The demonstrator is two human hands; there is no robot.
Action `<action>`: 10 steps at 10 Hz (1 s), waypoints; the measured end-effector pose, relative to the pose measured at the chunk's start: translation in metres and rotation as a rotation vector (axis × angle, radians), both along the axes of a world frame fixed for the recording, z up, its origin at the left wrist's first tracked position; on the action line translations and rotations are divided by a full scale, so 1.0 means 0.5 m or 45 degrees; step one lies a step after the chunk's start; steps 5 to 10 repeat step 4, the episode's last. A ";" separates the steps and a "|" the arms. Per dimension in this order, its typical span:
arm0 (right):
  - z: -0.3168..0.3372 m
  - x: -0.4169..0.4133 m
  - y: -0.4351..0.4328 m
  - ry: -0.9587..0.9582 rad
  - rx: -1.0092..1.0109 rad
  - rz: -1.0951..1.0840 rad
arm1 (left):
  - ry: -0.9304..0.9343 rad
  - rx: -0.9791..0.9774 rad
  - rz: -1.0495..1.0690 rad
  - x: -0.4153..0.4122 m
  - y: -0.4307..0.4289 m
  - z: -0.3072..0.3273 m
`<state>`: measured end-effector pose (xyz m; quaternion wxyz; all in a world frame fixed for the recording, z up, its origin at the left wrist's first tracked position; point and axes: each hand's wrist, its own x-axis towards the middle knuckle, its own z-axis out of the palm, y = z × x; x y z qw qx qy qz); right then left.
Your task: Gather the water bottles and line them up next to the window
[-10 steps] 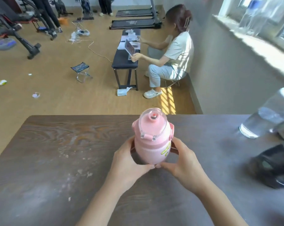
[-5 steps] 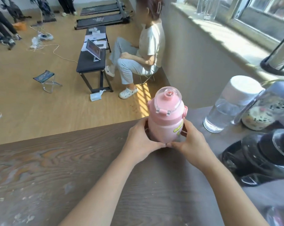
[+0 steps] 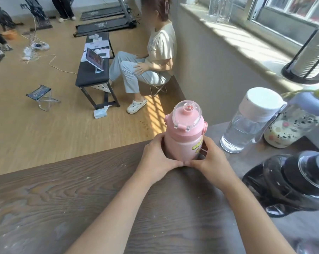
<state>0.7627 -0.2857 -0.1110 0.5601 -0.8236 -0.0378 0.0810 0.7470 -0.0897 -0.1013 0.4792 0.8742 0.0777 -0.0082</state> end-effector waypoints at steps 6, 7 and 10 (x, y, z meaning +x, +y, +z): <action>-0.008 -0.030 0.001 0.047 0.033 -0.086 | 0.036 -0.048 -0.035 -0.044 -0.003 -0.003; -0.008 -0.030 0.001 0.047 0.033 -0.086 | 0.036 -0.048 -0.035 -0.044 -0.003 -0.003; -0.008 -0.030 0.001 0.047 0.033 -0.086 | 0.036 -0.048 -0.035 -0.044 -0.003 -0.003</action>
